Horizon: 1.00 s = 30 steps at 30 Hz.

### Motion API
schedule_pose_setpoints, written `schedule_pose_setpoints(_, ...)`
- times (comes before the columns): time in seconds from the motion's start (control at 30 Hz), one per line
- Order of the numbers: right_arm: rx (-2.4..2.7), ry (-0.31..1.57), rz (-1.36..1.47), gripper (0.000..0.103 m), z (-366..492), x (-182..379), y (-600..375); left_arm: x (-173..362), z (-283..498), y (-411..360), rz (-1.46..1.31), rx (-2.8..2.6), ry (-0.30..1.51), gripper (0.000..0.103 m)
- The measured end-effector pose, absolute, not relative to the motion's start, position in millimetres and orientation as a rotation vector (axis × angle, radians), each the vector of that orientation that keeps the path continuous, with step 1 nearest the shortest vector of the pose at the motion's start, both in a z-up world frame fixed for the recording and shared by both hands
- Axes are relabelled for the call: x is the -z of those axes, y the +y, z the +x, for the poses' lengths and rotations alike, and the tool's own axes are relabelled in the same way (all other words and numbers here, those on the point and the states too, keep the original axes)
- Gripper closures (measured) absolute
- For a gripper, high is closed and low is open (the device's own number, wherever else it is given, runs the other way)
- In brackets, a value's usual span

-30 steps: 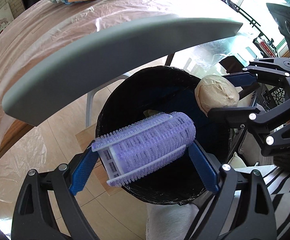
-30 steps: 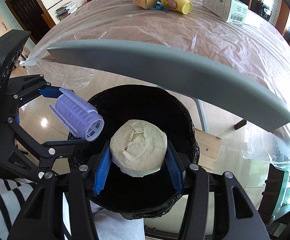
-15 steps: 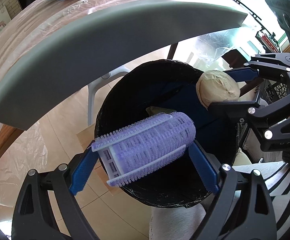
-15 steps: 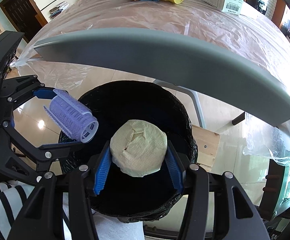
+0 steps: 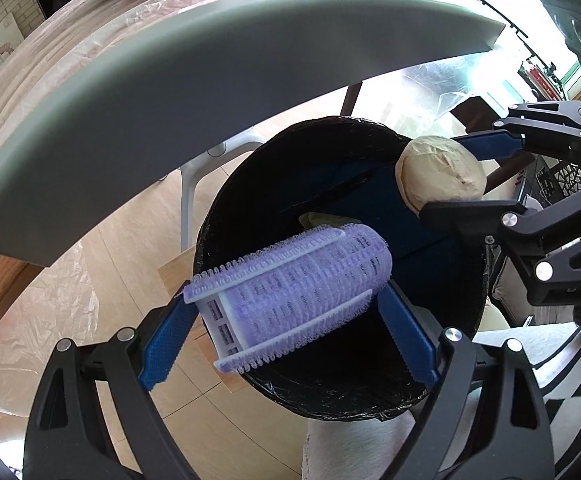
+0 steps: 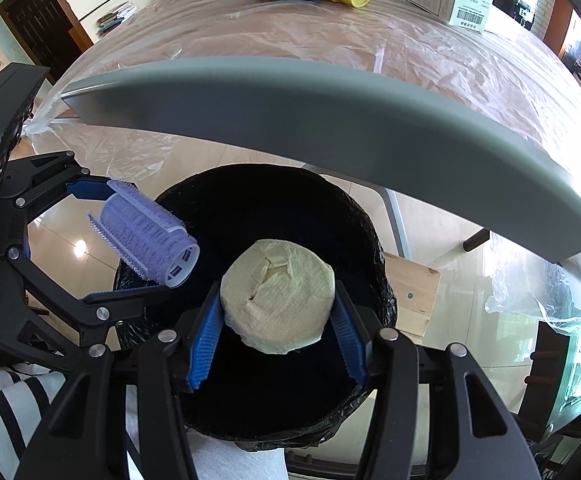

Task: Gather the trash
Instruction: 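Carry the curler and tissue ball over the black trash bin with both tools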

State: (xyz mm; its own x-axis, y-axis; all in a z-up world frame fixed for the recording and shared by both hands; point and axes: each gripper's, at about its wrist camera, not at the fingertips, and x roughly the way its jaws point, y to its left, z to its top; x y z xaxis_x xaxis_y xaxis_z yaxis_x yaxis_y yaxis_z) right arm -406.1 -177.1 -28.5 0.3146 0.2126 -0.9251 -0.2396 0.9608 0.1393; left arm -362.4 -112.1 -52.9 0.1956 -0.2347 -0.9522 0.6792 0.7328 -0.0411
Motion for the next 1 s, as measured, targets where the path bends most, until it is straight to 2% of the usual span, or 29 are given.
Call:
schedule_pose_setpoints(0.83, -0.281, 1.224, -0.022, 0.051, -404, 35, -174, 49, -363, -114, 0.451, 0.678, 1.206, 0.012)
schedule_pose_setpoints(0.97, -0.269, 1.216, 0.006, 0.034, -403, 32, -180, 49, -362, -113, 0.465, 0.679, 1.199, 0.011)
schedule_pose_setpoints(1.0, -0.264, 1.214, 0.014, 0.033, -403, 32, -182, 49, -362, -113, 0.468, 0.679, 1.199, 0.011)
